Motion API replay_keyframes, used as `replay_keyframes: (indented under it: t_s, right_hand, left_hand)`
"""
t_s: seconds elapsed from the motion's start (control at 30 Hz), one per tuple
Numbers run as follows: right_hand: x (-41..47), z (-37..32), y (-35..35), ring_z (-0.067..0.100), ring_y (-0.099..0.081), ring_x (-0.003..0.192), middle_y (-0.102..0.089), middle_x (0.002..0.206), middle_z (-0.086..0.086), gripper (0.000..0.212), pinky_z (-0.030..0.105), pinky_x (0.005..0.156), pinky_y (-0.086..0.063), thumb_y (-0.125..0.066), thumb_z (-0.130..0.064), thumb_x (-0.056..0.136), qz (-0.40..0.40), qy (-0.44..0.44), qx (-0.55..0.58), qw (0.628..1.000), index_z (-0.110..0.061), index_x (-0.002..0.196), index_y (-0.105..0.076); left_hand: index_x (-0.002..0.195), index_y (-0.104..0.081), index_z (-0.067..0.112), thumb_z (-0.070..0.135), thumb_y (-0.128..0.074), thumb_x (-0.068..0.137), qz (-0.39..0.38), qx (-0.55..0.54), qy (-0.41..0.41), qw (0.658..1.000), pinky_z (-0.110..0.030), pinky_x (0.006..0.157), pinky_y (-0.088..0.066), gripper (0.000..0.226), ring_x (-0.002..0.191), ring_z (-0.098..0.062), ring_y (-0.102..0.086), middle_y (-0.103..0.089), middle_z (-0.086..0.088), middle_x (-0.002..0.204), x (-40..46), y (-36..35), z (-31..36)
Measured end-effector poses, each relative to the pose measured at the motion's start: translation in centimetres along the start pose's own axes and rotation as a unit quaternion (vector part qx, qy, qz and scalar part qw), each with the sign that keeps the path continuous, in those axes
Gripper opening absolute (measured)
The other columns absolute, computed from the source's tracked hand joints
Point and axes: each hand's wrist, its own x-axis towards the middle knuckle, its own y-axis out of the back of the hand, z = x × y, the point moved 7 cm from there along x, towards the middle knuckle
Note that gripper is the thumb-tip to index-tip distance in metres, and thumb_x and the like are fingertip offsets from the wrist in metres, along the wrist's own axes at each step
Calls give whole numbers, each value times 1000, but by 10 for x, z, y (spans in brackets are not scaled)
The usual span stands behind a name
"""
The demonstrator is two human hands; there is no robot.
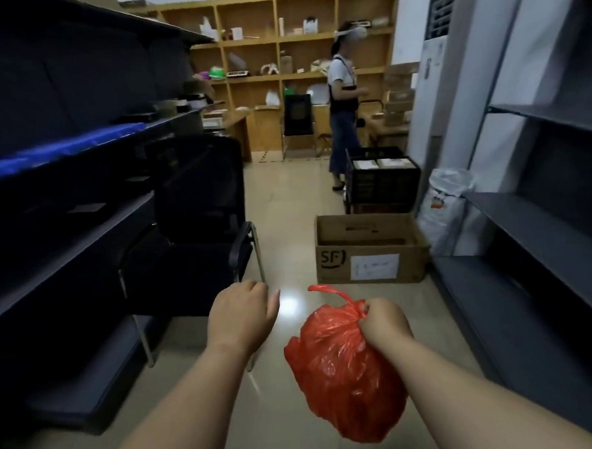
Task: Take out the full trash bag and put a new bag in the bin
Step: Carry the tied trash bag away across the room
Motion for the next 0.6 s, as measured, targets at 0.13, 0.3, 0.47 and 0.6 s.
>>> replay_keyframes:
  t_s: [0.13, 0.3, 0.47, 0.6]
  right_hand:
    - [58, 12, 9, 30, -63, 87, -66, 88, 9, 23, 25, 66, -40, -48, -3, 85, 35, -45, 24, 998, -15, 77, -67]
    - [148, 30, 15, 29, -64, 91, -70, 97, 10, 24, 23, 66, -39, -48, -4, 85, 60, -71, 11, 996, -11, 91, -71]
    - [263, 37, 37, 29, -63, 94, -69, 102, 10, 19, 23, 68, -40, -50, -5, 87, 50, -74, -2, 996, -12, 90, -68]
    - [359, 37, 65, 30, -63, 102, -67, 105, 12, 36, 22, 65, -37, -51, -7, 87, 27, -59, -30, 997, -22, 57, -38]
  left_hand:
    - [93, -67, 18, 45, -28, 90, -15, -19, -34, 999, -35, 72, -45, 47, 85, -25, -62, -69, -3, 95, 62, -39, 22]
    - [98, -64, 19, 43, -31, 93, -28, -25, -58, 998, -31, 75, -41, 41, 93, -20, -60, -67, 0, 102, 139, -90, 49]
    - [108, -62, 20, 43, -31, 93, -37, -42, -44, 997, -33, 81, -43, 42, 101, -21, -59, -66, 0, 111, 250, -147, 73]
    - [112, -61, 20, 44, -30, 94, -46, -48, -26, 997, -31, 83, -43, 43, 104, -20, -58, -64, 1, 115, 341, -181, 100]
